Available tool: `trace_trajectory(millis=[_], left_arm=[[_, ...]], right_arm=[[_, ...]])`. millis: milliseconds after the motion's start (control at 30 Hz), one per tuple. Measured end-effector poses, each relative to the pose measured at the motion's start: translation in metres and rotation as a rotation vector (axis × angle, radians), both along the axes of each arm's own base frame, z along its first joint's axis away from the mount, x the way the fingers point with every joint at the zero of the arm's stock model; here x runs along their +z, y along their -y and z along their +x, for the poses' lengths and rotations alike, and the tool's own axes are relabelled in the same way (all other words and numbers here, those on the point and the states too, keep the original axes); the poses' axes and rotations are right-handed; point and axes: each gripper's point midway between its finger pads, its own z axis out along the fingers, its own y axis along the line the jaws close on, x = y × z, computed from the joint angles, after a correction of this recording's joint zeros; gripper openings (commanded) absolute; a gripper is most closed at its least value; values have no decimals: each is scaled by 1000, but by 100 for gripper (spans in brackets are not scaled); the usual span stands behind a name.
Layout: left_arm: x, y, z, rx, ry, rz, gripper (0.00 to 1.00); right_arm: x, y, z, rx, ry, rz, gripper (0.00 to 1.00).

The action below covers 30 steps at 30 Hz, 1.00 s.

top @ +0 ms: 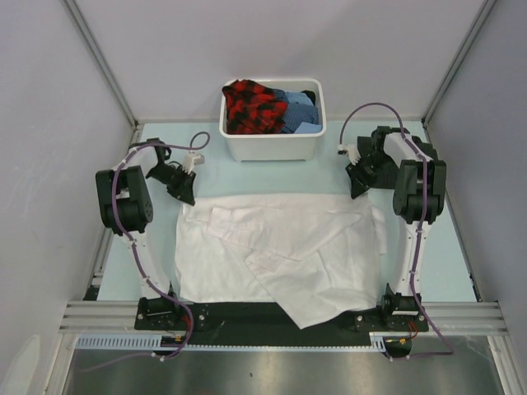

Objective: Fold and stack the long sleeve shirts
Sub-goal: Fold the shirt

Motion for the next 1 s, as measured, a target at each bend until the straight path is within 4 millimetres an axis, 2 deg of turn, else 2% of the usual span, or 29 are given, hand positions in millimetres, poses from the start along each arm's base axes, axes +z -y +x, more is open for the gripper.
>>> trace_trajectory(millis=[33,200,300,400,533,567,600,633,667,700,733,800,867,900,1000], left_arm=[[0,0,-1,-1,-4,0,0],[4,-2,-3,1,-22,-3,0],[13,-9,15,18,6,1,0],[26,-18,47,42,69,10,0],[33,-24,80,81,150,22,0],[32,-24,84,88,157,23,5],[31,-25,88,98,159,22,25],[30,-25,90,103,163,22,35],[28,-26,93,109,165,23,41],[27,-26,94,119,163,27,49],[27,-28,94,128,161,28,51],[27,-30,95,142,174,21,57],[32,-34,85,162,175,-2,59],[35,-35,79,171,178,-12,66],[58,-36,39,176,204,-41,71]], right_arm=[[-2,0,-4,9,-7,-1,1],[-5,-5,-11,2,-37,13,0],[-3,-9,-6,-33,-34,20,0],[4,-12,12,-81,9,27,0],[23,-19,55,-134,124,39,0],[27,-20,67,-147,154,43,14],[32,-20,78,-155,186,46,28],[35,-21,86,-163,206,48,50],[36,-22,92,-168,218,44,57],[36,-22,95,-175,223,39,59],[37,-21,96,-177,224,35,61],[39,-21,89,-178,200,32,63],[40,-20,75,-182,167,40,66],[44,-21,64,-181,149,49,66],[63,-25,5,-184,73,87,68]])
